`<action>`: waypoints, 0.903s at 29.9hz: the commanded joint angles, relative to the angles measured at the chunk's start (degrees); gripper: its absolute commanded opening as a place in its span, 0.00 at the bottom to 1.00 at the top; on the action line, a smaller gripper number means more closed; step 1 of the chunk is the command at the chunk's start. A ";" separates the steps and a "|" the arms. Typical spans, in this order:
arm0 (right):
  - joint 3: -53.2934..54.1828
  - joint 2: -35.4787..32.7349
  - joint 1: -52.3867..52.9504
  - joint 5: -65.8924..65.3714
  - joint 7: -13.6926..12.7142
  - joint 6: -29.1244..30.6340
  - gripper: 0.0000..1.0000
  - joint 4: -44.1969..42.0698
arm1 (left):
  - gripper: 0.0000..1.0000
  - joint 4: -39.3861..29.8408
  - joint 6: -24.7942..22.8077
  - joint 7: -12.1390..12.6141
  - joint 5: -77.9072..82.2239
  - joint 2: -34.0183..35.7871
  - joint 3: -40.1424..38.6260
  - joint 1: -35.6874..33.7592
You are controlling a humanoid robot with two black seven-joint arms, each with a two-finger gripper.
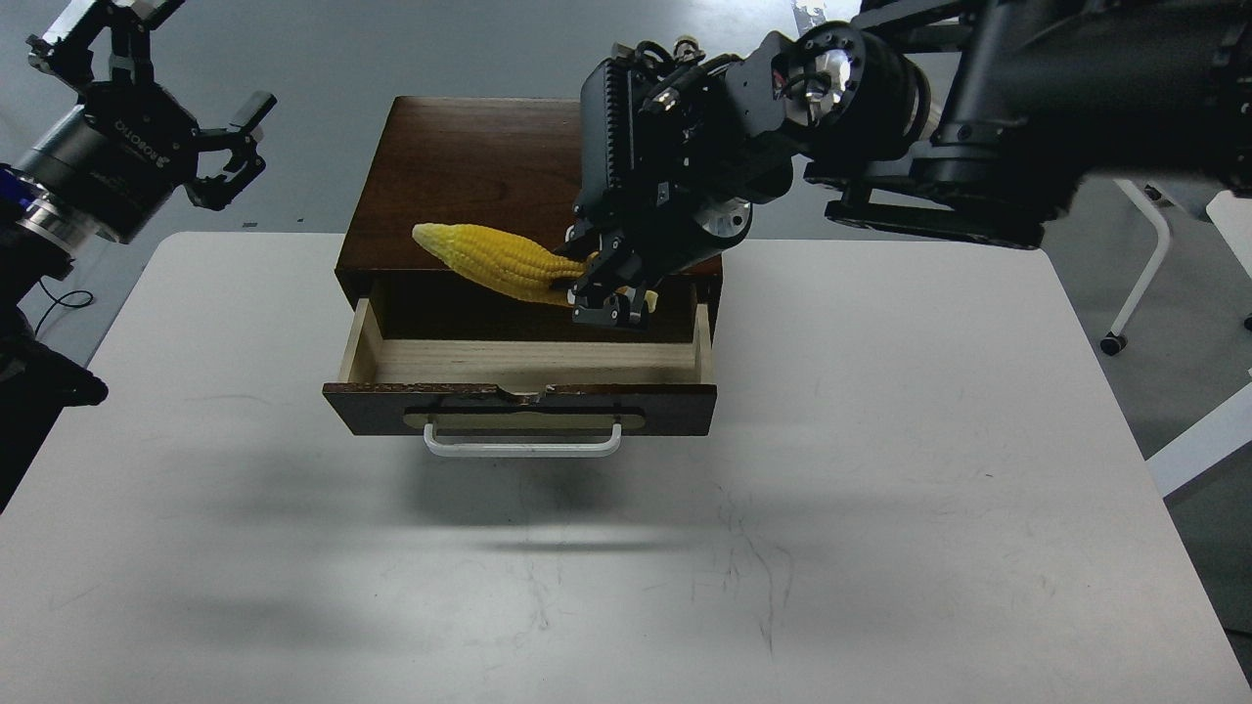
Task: Put corn in drawer with both arms
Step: 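Lift the corn with the right gripper and carry it over the drawer, then lower the corn into the open drawer and open the right gripper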
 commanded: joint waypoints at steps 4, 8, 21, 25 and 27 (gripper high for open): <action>-2.74 0.37 -0.27 -0.47 0.00 -1.05 0.00 -0.81 | 0.98 -0.60 0.00 0.00 -0.08 1.00 0.00 0.05; -3.28 0.37 -0.97 -0.21 0.00 -1.13 0.00 -1.26 | 0.99 -0.60 0.00 0.00 -0.08 1.18 -0.09 0.05; -3.80 0.37 -4.92 0.23 0.00 -2.01 0.00 -1.17 | 0.98 -0.69 0.00 0.00 -1.13 1.45 -0.09 0.05; -4.24 0.37 -5.63 0.23 0.00 -2.01 0.03 -1.25 | 0.99 -0.69 0.00 0.00 -1.22 1.45 -0.09 0.05; -4.24 0.37 -6.07 0.23 0.00 -2.01 0.09 -1.25 | 0.99 -0.69 0.00 0.00 -1.22 1.45 -0.09 0.14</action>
